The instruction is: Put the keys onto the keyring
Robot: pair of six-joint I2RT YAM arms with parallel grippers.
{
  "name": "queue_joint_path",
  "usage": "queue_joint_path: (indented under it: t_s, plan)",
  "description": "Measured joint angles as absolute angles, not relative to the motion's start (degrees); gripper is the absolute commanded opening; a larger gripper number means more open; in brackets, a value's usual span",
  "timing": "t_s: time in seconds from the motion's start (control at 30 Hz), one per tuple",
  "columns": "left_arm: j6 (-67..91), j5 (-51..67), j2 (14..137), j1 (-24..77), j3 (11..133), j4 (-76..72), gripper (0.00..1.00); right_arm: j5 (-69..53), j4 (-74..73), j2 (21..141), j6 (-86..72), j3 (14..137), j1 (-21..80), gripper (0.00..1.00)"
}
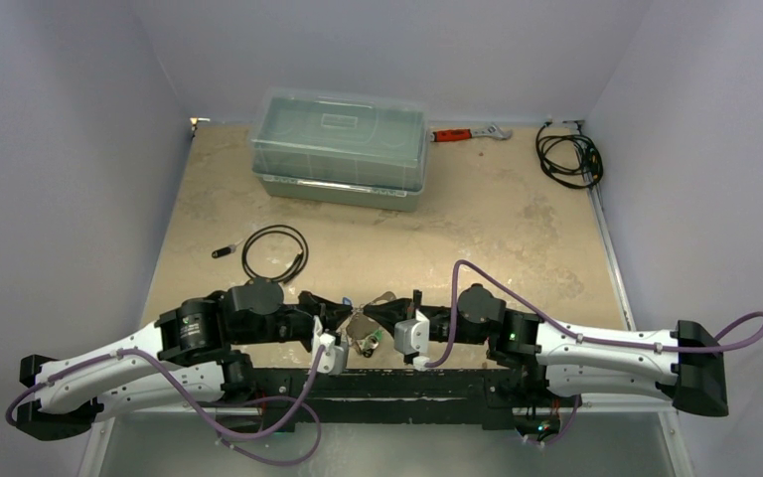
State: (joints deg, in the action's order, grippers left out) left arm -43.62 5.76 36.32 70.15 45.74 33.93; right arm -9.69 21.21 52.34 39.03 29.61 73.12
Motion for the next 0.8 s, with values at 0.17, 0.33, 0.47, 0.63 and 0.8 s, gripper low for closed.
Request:
queue_joint_path:
  t_s: [0.17, 0.33, 0.47, 0.63, 0.8]
  plan:
    - [-43.6, 5.8, 36.3, 70.1, 45.7, 33.9, 0.00, -9.7, 21.2, 52.3, 39.0, 29.6, 73.1, 0.00]
    - [-43.6, 5.8, 36.3, 70.1, 45.7, 33.9, 0.00, -9.7, 21.2, 52.3, 39.0, 29.6, 73.1, 0.00]
    - [-43.7, 5.5, 35.9, 70.1, 45.2, 33.7, 0.00, -9.7, 21.3, 52.3, 38.9, 29.6, 73.1, 0.00]
    - [-43.8, 5.1, 35.8, 70.1, 45.1, 33.6, 0.00, -9.8, 21.4, 51.7, 38.6, 29.6, 73.1, 0.00]
    - [-44.2, 4.7, 35.8, 70.1, 44.7, 33.5, 0.00, -9.8, 21.5, 51.6, 38.3, 29.6, 73.1, 0.00]
